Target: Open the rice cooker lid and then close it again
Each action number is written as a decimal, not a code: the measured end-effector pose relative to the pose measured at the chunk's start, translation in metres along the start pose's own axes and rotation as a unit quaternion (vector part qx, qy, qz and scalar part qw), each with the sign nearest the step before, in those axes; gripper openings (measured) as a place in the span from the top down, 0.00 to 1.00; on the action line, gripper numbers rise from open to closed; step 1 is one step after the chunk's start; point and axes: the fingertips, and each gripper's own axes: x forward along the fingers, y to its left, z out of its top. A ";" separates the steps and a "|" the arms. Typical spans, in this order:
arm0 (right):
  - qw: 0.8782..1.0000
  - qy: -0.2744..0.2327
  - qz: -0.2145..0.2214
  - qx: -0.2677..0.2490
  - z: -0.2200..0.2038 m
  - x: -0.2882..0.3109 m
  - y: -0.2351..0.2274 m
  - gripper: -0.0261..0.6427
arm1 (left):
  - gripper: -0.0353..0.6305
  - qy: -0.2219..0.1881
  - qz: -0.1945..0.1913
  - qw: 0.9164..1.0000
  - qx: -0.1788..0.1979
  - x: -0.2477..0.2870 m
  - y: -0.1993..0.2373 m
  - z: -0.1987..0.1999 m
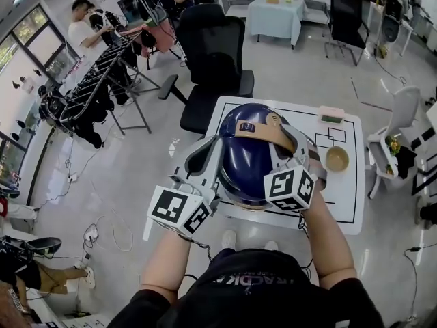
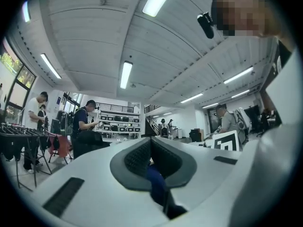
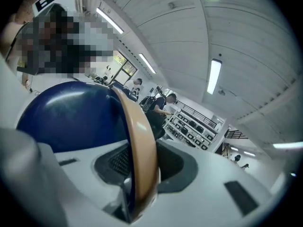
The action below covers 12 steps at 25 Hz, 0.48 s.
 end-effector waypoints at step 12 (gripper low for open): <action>0.997 0.049 -0.009 -0.050 0.004 0.018 0.030 0.77 | 0.94 0.041 -0.085 0.995 -0.012 0.034 0.032 -0.035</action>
